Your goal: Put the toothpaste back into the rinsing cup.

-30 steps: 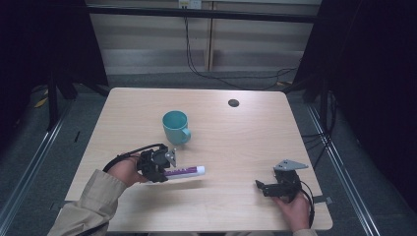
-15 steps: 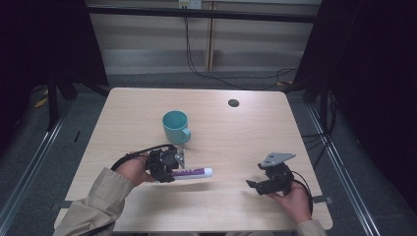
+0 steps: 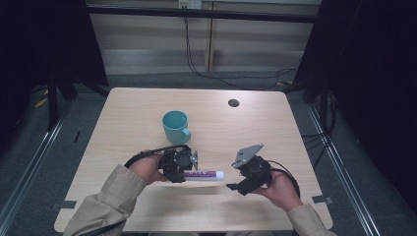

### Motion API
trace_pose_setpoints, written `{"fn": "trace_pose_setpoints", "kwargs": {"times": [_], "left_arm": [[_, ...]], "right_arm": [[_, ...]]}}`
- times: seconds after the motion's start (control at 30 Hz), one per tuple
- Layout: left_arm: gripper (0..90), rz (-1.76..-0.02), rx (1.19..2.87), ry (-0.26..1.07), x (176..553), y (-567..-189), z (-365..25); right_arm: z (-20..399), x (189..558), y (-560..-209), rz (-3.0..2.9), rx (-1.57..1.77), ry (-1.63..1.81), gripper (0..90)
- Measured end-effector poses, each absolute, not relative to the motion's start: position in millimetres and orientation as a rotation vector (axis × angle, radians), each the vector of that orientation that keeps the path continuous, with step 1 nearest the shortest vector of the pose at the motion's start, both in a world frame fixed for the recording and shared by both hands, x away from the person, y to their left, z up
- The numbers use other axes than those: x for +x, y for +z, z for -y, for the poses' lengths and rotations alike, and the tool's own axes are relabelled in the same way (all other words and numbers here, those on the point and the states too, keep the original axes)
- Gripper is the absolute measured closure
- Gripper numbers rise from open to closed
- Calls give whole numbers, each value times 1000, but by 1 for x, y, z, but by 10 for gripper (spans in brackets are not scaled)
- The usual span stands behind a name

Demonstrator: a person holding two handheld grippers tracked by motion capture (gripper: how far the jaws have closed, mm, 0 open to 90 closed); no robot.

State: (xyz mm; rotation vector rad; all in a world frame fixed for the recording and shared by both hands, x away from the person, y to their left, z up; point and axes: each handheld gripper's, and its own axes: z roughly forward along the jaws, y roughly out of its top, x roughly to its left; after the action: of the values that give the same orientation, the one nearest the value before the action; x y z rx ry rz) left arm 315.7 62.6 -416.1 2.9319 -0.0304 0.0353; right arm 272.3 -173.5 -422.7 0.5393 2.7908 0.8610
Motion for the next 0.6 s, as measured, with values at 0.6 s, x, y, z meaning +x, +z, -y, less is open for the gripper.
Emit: {"fn": "trace_pose_setpoints", "kwargs": {"times": [0.6], "left_arm": [[772,85,2918,21,313,-414,-50]], "right_arm": [[145,277,-421,-2895,382,768,389]]}}
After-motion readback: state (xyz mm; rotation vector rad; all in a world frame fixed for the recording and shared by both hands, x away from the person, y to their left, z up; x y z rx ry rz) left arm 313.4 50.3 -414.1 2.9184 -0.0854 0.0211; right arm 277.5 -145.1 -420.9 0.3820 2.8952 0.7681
